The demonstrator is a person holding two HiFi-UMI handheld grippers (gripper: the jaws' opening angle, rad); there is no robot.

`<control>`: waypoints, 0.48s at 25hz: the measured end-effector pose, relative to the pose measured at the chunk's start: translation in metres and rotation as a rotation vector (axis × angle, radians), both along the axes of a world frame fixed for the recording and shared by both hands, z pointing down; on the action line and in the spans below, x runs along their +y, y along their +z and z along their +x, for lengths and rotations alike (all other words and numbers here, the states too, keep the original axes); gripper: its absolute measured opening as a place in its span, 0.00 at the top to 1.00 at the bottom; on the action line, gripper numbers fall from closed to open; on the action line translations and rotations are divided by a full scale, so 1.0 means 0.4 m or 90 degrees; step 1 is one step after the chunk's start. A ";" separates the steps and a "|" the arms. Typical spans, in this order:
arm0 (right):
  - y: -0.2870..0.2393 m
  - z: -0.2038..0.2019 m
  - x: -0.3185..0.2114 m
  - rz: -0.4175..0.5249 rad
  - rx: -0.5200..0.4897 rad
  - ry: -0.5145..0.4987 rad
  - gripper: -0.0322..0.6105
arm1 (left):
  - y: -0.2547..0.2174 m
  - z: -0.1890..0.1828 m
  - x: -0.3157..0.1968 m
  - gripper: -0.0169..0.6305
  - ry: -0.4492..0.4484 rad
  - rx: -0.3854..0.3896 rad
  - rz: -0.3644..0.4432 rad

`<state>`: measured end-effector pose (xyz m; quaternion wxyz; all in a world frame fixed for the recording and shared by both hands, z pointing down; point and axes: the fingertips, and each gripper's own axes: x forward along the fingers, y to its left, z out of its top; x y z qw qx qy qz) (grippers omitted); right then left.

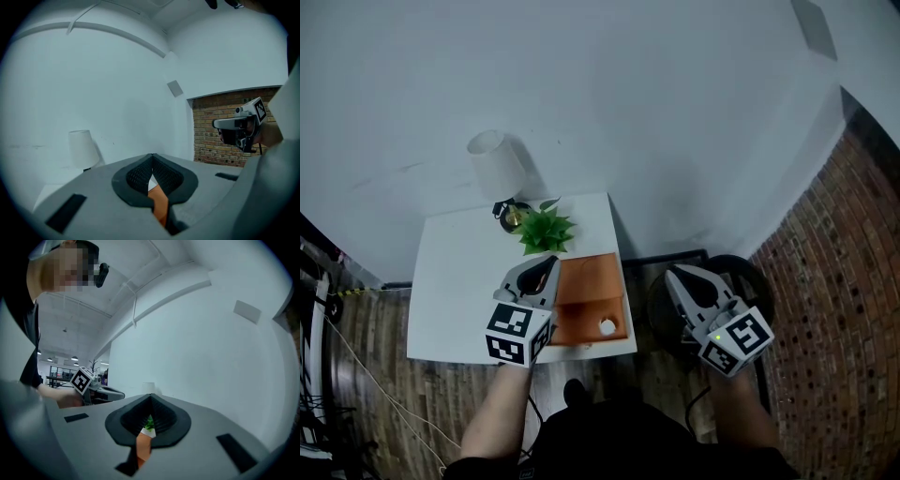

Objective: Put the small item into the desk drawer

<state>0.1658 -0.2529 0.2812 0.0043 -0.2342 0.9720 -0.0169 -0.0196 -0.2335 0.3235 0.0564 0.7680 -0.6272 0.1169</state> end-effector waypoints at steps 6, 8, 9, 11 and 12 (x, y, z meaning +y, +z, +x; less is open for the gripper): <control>-0.005 0.023 -0.021 0.008 -0.002 0.037 0.95 | -0.031 -0.034 0.002 0.96 -0.019 0.024 0.025; 0.004 0.031 -0.019 0.004 -0.005 0.043 0.95 | -0.023 -0.041 0.007 0.96 -0.023 0.026 0.024; 0.008 0.034 -0.017 0.001 -0.007 0.045 0.95 | -0.018 -0.044 0.008 0.96 -0.024 0.028 0.022; 0.016 0.034 -0.015 -0.003 -0.007 0.045 0.95 | -0.008 -0.045 0.009 0.96 -0.025 0.031 0.018; 0.020 0.032 -0.014 -0.004 -0.006 0.043 0.95 | -0.004 -0.045 0.009 0.96 -0.025 0.032 0.016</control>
